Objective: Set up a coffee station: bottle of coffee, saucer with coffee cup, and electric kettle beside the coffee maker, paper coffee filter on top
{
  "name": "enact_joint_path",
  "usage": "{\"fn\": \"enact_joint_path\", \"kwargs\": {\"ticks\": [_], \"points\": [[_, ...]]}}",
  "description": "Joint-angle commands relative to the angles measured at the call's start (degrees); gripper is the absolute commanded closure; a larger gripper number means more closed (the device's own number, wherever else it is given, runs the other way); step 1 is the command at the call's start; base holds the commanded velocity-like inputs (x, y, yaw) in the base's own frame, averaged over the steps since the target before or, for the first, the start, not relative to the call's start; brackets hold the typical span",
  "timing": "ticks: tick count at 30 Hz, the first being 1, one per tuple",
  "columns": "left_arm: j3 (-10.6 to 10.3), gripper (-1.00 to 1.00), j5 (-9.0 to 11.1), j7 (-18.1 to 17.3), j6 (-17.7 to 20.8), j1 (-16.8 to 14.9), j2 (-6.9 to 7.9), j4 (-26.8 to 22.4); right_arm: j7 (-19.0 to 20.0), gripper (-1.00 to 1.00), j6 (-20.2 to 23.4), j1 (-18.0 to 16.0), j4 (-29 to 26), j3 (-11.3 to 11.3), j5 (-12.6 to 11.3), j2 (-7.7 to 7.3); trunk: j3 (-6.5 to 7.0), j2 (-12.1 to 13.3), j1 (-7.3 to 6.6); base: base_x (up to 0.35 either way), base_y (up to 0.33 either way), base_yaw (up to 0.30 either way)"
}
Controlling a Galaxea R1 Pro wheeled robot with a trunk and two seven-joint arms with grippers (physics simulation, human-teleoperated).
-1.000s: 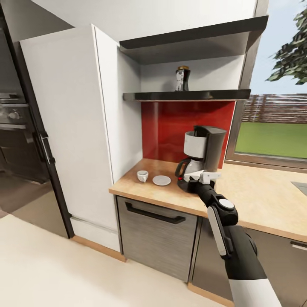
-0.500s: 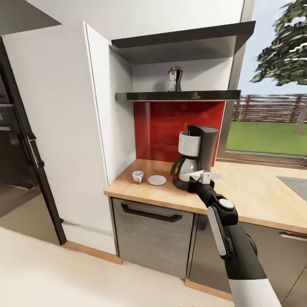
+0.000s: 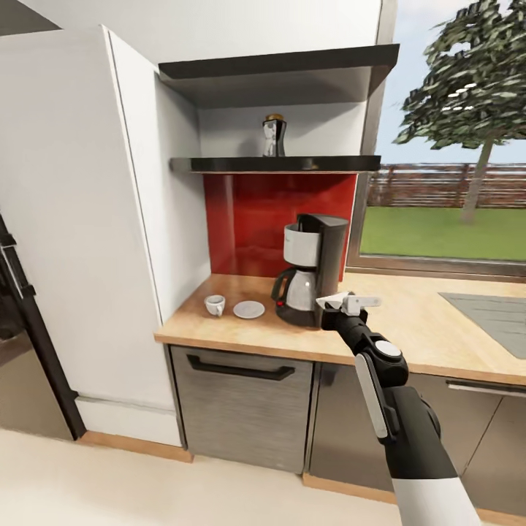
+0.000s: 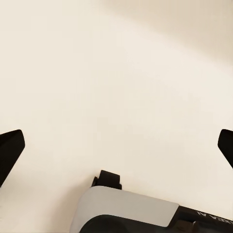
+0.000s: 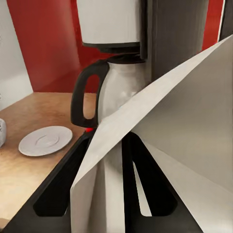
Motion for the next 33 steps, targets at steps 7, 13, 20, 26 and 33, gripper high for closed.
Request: {"fn": "enact_joint_path", "kwargs": {"ticks": [7,13,20,26,33], "points": [[0.0,-1.0,0.4,0.0,-0.1,0.0,0.0,-0.1,0.2,1.0,0.3,0.0,-0.1,0.0,-0.2,0.04,-0.06,0.0,0.01,0.087,0.291,-0.013],[0.0,-1.0,0.4,0.0,-0.1,0.0,0.0,-0.1,0.1,1.0,0.3,0.0,0.0,0.0,-0.2,0.04,-0.06,0.0,0.01,0.085,0.307,-0.001],[0.0,-1.0,0.4,0.0,-0.1,0.0,0.0,-0.1,0.2,1.0,0.3,0.0,0.0,0.0,-0.2,0.04,-0.06,0.0,0.01,0.017,0.225,-0.135],[0.0,-1.0,0.4,0.0,-0.1,0.0,-0.01,-0.1,0.2,1.0,0.3,0.0,0.0,0.0,-0.2,0.04,-0.06,0.0,0.01,0.002,0.029,-0.271],[0.0,-1.0,0.4,0.0,-0.1,0.0,0.0,-0.1,0.2,1.0,0.3,0.0,0.0,0.0,-0.2,0.04,-0.06,0.0,0.01,0.0,0.01,-0.285]]}}
